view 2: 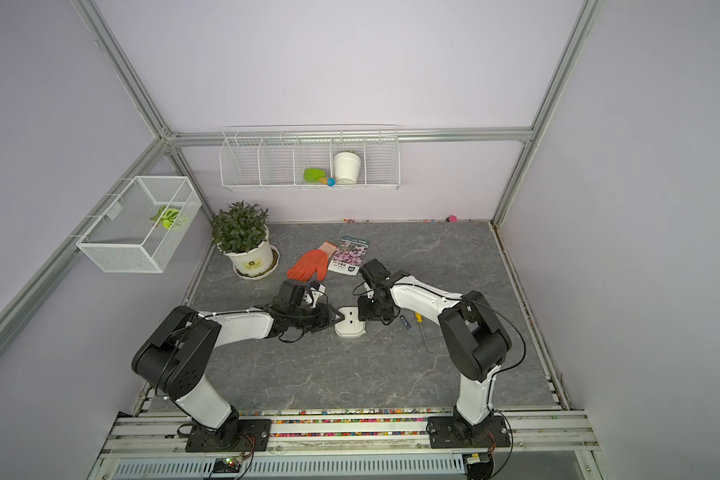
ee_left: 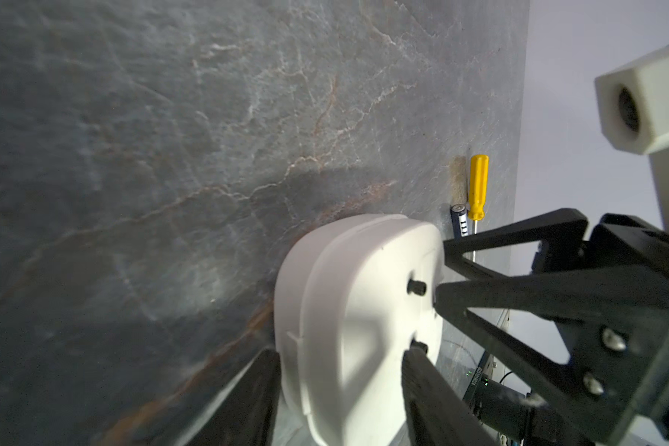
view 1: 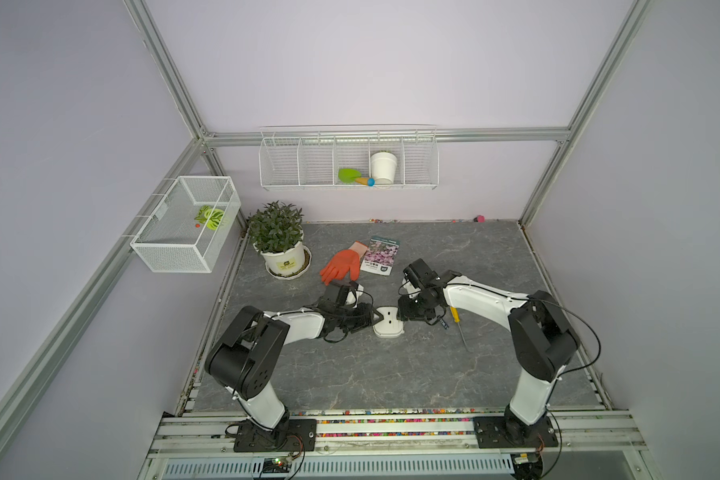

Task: Remove the battery from the alarm
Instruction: Adjust the alarm at the center of the board.

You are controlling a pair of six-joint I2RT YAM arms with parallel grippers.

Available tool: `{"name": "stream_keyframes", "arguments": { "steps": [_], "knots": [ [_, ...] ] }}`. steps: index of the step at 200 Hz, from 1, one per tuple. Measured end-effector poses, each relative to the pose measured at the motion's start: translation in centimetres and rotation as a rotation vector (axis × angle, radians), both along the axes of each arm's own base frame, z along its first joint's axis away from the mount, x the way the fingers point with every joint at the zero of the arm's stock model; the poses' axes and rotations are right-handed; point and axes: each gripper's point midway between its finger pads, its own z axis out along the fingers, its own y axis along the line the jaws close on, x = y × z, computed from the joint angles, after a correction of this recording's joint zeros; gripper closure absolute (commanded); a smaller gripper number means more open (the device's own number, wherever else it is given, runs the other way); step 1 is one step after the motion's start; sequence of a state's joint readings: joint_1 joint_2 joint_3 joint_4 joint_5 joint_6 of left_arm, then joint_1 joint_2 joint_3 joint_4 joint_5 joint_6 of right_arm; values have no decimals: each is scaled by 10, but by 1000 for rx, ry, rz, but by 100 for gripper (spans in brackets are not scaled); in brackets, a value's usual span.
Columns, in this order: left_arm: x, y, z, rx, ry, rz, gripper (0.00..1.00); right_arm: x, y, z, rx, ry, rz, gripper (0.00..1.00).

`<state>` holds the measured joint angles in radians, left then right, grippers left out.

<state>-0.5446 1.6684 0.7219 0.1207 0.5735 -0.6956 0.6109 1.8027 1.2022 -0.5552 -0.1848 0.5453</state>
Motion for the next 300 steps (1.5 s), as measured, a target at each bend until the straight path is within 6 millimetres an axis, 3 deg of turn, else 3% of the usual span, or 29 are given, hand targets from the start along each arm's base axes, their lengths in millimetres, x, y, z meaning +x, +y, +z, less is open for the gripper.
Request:
{"name": "stream_keyframes", "arguments": {
  "steps": [22,51,71,84,131,170,203,240,300],
  "knots": [
    [1,1,8,-7,-15,5,43,2,-12,20,43,-104,31,18],
    [3,2,18,-29,-32,15,46,20,-23,77,121,-382,138,7],
    [5,4,18,-36,-26,23,48,23,-23,109,141,-604,312,2],
    [5,3,19,-40,-24,25,50,14,-17,115,137,-714,474,2],
    [5,3,7,-29,1,29,55,-14,3,79,44,-787,979,2],
    [3,3,-8,-17,36,21,56,-20,19,49,13,-728,1204,2],
    [6,0,-5,-25,29,19,56,-21,29,30,6,-642,1291,2],
    [6,0,-6,-24,30,19,56,-10,37,19,-19,-593,1310,2],
    [6,0,-6,-24,30,19,56,-9,41,4,-31,-520,1330,2]
  ]
}}
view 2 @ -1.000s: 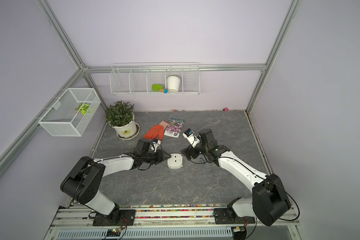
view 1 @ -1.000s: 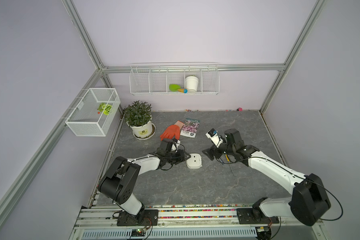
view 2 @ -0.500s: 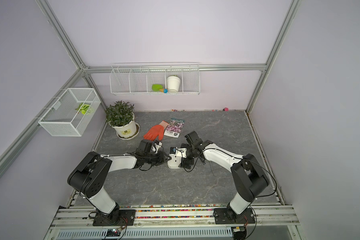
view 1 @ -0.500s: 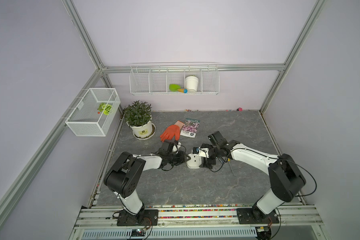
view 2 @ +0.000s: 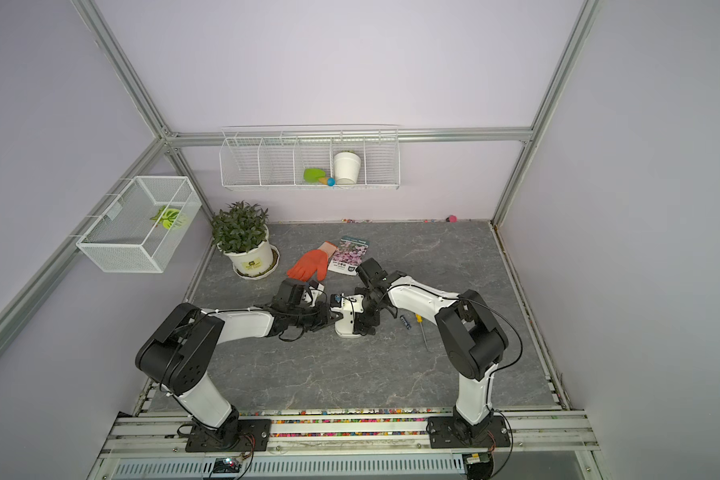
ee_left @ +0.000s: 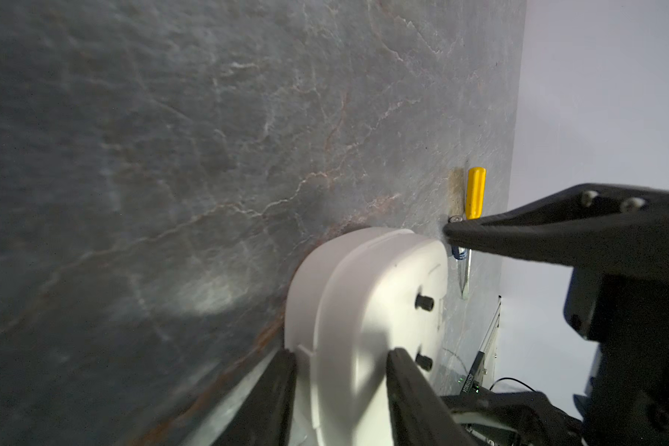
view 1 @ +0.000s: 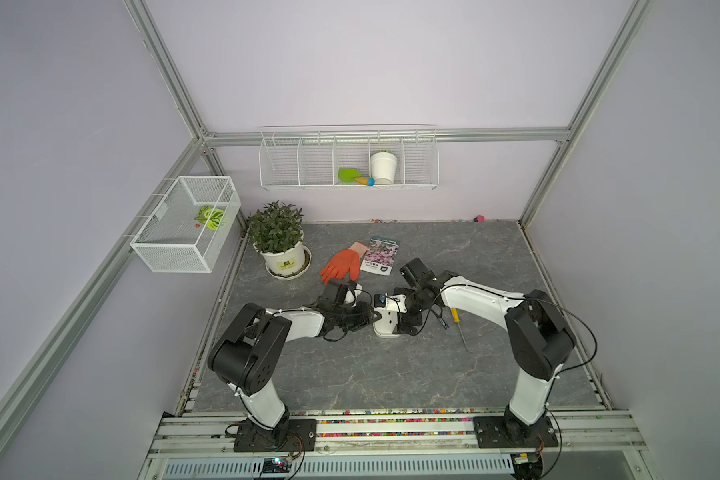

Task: Remove the battery from the alarm
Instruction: Adjust the alarm at the center of the board.

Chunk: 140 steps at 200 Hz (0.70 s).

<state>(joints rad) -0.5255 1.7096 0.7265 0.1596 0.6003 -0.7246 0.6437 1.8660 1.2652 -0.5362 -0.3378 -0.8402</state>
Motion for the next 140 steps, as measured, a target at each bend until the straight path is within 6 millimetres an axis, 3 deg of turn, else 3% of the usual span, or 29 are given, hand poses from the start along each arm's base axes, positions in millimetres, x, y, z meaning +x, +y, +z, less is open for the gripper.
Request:
{"name": "stream_keyframes", "arguments": {
  "steps": [36,61,86,100,140],
  "knots": [
    [0,0,0,0,0,0,55,1,0,-9,-31,33,-1,2],
    [0,0,0,0,1,1,50,1,1,-10,-47,33,1,2],
    [0,0,0,1,-1,1,39,1,3,-10,-57,28,1,12],
    [1,2,3,-2,-6,10,28,1,4,-9,-56,29,-9,16],
    [-3,28,24,-56,-43,97,11,2,2,-4,-25,4,-44,20]
  ]
}}
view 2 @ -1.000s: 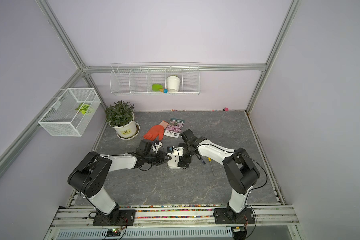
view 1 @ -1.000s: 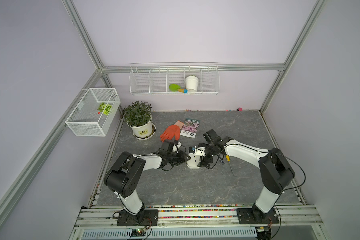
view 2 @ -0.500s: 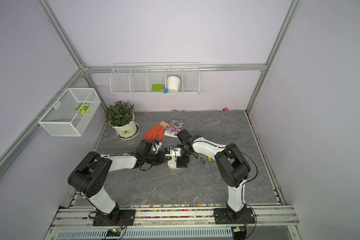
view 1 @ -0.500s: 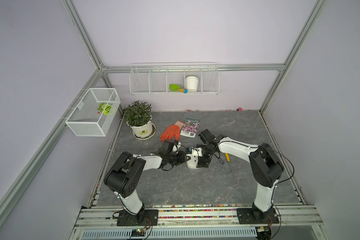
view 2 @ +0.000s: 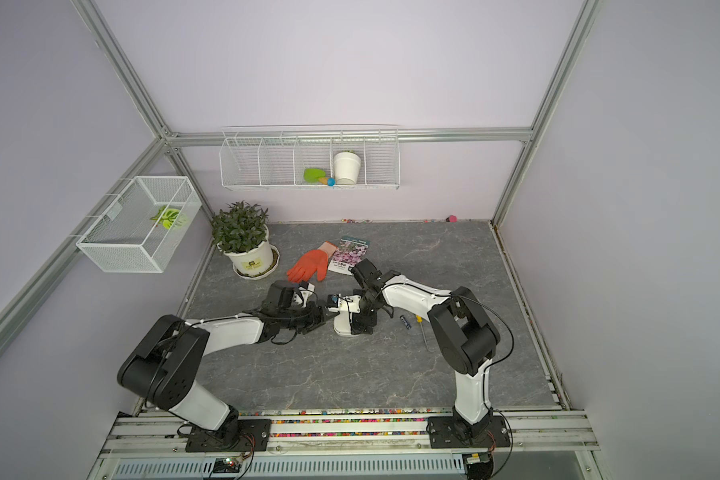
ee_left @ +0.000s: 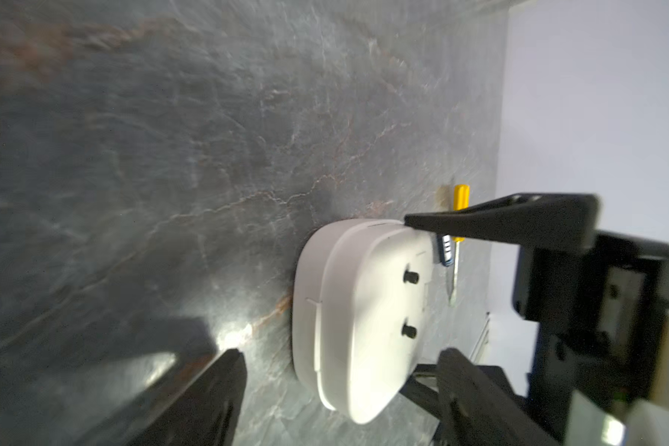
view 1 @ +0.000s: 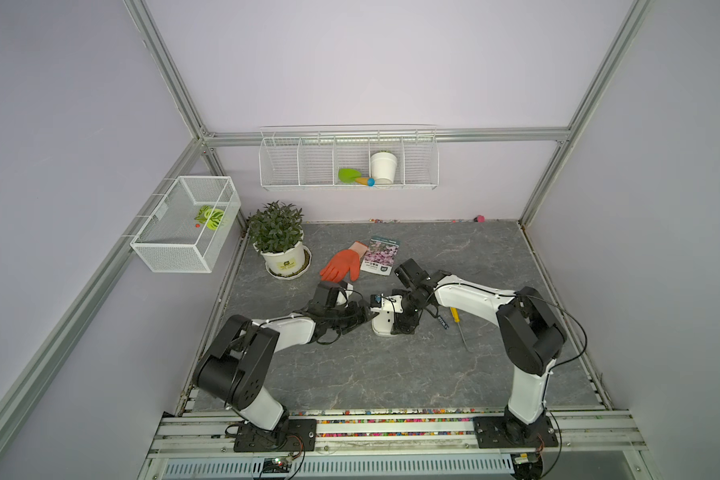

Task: Remove the battery from the alarm
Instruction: Adjust the alarm at the center of the board.

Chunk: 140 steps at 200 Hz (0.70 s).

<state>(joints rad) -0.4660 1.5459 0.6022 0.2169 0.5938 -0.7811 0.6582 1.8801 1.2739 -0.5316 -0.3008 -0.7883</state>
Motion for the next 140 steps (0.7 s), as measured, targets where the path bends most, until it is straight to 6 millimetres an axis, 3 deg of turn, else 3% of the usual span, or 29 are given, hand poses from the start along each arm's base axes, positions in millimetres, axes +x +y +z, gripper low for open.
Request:
{"name": "stream_keyframes", "arguments": {
  "steps": [23,68,99,140],
  "knots": [
    [-2,6,19,-64,-37,17,11,1,-2,16,49,-24,-30,20],
    [-6,-7,46,-184,-66,-46,14,11,7,68,202,-120,-67,20],
    [-9,-13,55,-233,-67,-78,27,8,12,85,275,-136,-77,19],
    [-11,-20,62,-286,-64,-114,46,4,12,88,304,-124,-85,18]
  ]
}}
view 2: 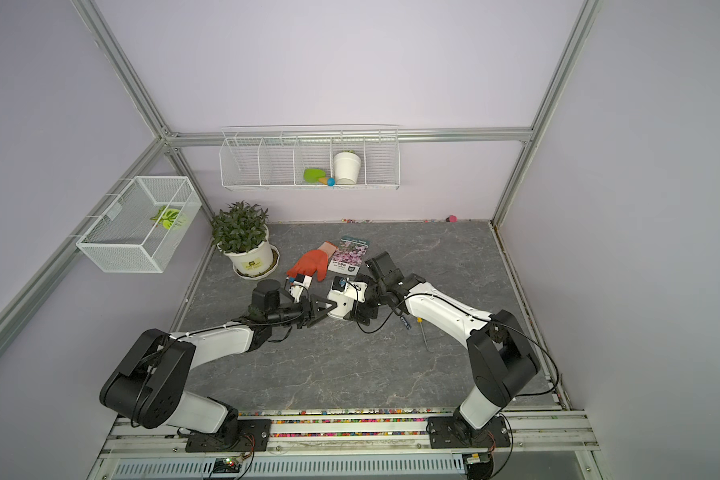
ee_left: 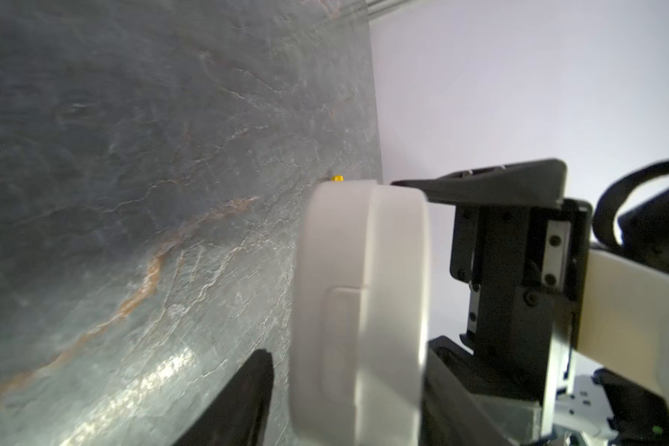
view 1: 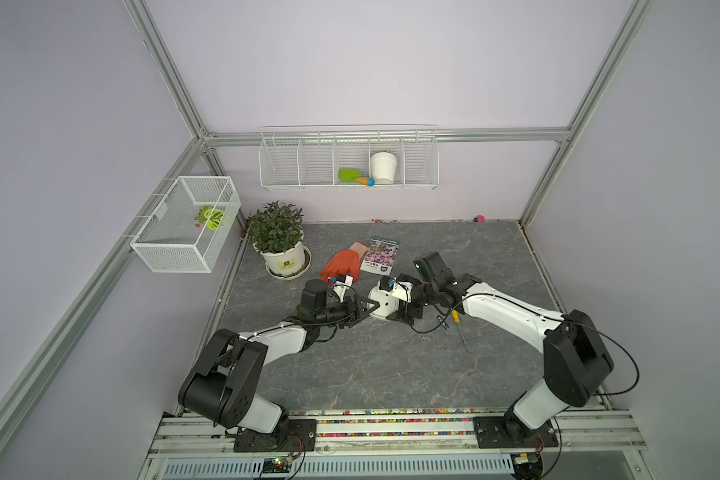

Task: Remove the battery from the alarm
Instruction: Adjust the alarm at the center of the board.

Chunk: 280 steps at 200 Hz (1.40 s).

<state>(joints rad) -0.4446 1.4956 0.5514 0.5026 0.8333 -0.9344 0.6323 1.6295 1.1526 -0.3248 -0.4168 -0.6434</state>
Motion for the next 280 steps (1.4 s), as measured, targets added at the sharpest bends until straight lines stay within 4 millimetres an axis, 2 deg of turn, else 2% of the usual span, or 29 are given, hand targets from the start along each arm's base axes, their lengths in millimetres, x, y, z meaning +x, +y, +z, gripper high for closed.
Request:
{"name": "stream_keyframes", "arguments": {
  "steps": [52,78,104,126,148,174,201,230,280],
  "knots": [
    [-1,-3,7,-21,-23,-14,66,-2,-1,1,10,7,-9,11],
    [-2,-5,9,-19,-31,-23,71,-5,-5,3,17,0,-20,2],
    [-1,-3,12,32,-63,-6,74,-11,-16,10,32,-20,-42,2],
    [11,10,15,151,-121,77,76,-16,-36,32,75,-50,-108,2],
    [18,15,25,309,-229,132,78,-17,-62,68,161,-129,-236,2],
    [15,10,26,512,-327,146,80,-17,-92,113,263,-246,-423,2],
    [4,5,12,769,-404,132,80,-9,-127,141,315,-313,-628,2],
    [-3,-4,-7,1018,-469,82,80,-1,-162,150,335,-341,-817,2],
    [-4,-19,-39,1346,-534,1,81,0,-200,133,324,-316,-994,2]
  ]
}}
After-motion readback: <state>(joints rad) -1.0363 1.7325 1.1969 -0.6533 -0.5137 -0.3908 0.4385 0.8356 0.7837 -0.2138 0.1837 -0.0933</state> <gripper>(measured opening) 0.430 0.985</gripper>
